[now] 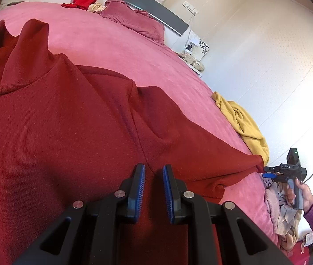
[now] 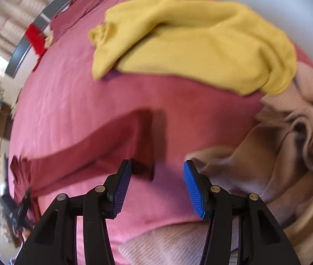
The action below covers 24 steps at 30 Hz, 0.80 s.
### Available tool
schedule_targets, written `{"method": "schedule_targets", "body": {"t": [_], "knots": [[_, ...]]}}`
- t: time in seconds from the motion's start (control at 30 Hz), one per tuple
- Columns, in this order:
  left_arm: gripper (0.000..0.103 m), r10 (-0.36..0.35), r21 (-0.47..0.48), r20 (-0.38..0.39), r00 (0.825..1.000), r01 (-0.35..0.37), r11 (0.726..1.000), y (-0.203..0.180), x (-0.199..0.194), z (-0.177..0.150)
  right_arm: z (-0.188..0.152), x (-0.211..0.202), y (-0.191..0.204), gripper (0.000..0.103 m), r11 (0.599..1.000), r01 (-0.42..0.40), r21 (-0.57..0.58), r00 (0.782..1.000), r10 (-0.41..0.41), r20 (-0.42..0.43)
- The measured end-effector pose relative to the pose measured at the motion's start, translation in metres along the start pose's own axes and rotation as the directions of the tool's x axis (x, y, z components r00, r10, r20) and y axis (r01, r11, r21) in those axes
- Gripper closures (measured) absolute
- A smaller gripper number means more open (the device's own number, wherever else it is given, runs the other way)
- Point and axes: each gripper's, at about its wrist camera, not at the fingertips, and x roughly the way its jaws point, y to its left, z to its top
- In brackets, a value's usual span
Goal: Fold clothes
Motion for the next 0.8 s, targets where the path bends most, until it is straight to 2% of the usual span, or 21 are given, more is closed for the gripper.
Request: {"method": "schedule_targets", "body": {"t": [0.1,0.13,0.17,0.23,0.33,0.5,0.57,0.63,0.73,0.77,0.8], "knots": [[0.086,-0.002,-0.002,0.0,1.0,0.002,1.0,0.001,0.0,0.0,-0.001,0.008,0.016,0.054,0.996,0.01,-0.086,0.999,-0.007,0.031],[0.086,-0.002,-0.003,0.0,1.0,0.002,1.0,0.002,0.0,0.0,0.001,0.013,0.022,0.079,0.994,0.01,-0.113,1.0,-0.008,0.021],[0.086,-0.001,-0.003,0.001,1.0,0.001,1.0,0.003,0.001,0.0,0.005,0.015,0.029,0.099,0.991,0.02,-0.129,1.0,-0.018,0.015],[0.086,-0.002,-0.004,0.001,1.0,0.002,1.0,0.004,0.002,0.0,0.015,0.012,0.043,0.098,0.988,0.04,-0.15,0.999,-0.036,0.028],[0.086,-0.006,-0.007,0.001,1.0,0.006,1.0,0.005,0.002,0.0,0.025,-0.02,0.056,0.098,0.989,-0.014,-0.15,0.998,0.022,0.053],[0.086,-0.011,-0.009,0.002,1.0,0.011,1.0,0.004,0.002,0.0,0.025,-0.063,0.03,0.098,0.991,-0.134,0.024,0.991,0.134,0.007],[0.086,-0.012,-0.01,0.002,1.0,0.012,1.0,0.004,0.003,0.0,0.013,-0.049,0.017,0.098,0.998,-0.041,0.045,0.994,0.046,-0.096],[0.086,-0.013,-0.011,0.001,1.0,0.013,1.0,0.003,0.004,0.0,0.003,-0.02,0.007,0.091,0.998,0.054,0.028,0.974,-0.046,-0.223],[0.086,-0.011,-0.01,0.001,1.0,0.011,1.0,0.002,0.004,0.0,0.0,-0.01,0.011,0.088,0.99,0.144,0.009,0.967,-0.139,-0.212],[0.086,-0.012,-0.011,0.001,1.0,0.012,1.0,0.002,0.004,0.0,0.002,-0.012,0.017,0.088,0.986,0.166,-0.004,0.97,-0.164,-0.178],[0.086,-0.013,-0.011,0.002,1.0,0.013,1.0,0.002,0.004,0.0,0.006,-0.016,0.025,0.081,0.982,0.186,-0.021,0.974,-0.188,-0.129]]}}
